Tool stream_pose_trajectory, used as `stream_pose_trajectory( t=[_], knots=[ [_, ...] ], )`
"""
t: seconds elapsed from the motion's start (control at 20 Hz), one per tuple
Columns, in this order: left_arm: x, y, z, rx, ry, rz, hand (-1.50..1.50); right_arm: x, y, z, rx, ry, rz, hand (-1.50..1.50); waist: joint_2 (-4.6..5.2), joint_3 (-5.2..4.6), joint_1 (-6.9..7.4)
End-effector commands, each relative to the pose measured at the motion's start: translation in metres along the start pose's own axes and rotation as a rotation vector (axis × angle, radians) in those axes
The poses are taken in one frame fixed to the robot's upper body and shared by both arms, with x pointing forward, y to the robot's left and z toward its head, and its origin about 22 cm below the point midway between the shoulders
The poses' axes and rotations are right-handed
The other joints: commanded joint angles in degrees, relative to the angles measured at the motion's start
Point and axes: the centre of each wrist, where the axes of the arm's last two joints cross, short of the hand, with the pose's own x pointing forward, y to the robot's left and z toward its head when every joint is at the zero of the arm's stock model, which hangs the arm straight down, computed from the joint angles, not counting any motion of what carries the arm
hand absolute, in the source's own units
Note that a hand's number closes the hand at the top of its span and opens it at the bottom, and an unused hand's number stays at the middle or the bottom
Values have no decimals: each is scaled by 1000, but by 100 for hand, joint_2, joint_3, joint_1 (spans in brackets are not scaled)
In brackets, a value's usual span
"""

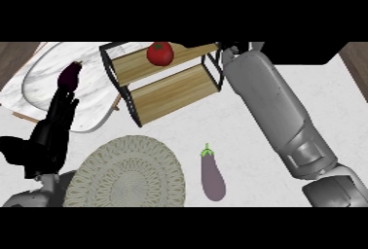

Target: Pick the tomato from the placemat and place it in the tiered shelf

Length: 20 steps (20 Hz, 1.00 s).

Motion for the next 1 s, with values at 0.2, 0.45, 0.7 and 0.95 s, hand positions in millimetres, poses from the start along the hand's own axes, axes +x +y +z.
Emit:
stream_pose_trajectory(
  t=[0.2,0.45,0.7,0.95],
  knots=[
    [14,11,3,16,0,-5,0,-20,-91,-6,-107,121,-13,-150,-43,3,-125],
    [11,12,-1,25,29,6,0,-42,-166,7,-57,126,-12,-150,-28,3,-127],
    [5,8,14,-2,8,-1,0,-62,-204,35,-33,106,-41,-150,-11,2,-55],
    [-6,20,6,-13,11,-2,0,-68,-235,44,-37,88,-69,-150,6,0,-23]
  ],
)
